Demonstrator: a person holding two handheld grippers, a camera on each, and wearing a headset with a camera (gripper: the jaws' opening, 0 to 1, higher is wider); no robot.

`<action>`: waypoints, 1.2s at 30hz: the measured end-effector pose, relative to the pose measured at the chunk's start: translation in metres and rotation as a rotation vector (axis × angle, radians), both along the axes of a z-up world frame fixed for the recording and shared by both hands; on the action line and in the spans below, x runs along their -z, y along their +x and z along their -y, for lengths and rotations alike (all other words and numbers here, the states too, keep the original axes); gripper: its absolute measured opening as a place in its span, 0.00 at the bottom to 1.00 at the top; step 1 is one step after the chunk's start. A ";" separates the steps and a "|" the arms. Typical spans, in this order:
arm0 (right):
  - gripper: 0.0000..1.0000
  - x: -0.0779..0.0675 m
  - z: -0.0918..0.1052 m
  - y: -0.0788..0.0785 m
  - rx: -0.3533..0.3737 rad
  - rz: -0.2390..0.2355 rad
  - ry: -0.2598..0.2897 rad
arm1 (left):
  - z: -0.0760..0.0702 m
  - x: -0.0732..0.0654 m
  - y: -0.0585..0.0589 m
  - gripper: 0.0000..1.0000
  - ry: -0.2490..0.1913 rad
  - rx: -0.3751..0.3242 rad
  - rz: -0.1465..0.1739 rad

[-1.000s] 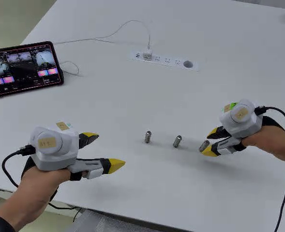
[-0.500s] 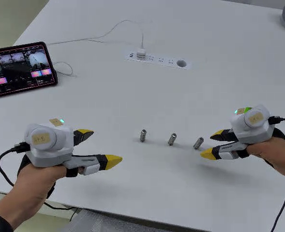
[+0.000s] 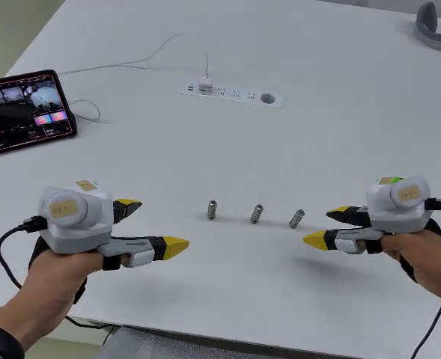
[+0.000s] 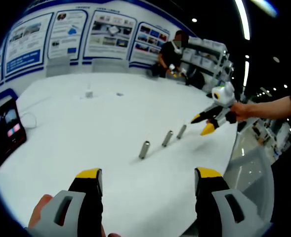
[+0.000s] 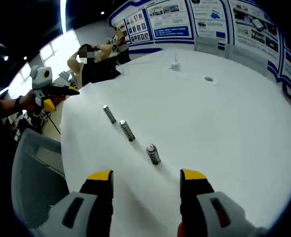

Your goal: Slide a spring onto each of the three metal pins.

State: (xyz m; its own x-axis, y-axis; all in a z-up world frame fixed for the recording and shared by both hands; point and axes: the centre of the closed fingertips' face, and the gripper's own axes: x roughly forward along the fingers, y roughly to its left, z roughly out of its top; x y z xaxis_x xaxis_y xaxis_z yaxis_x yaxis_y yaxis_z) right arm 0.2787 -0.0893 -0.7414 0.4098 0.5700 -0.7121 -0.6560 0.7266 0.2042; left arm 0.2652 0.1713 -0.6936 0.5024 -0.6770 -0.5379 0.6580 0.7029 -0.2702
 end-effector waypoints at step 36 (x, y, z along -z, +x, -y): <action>0.66 -0.006 0.000 -0.047 0.165 0.015 0.122 | 0.006 0.006 0.010 0.76 0.033 0.057 0.024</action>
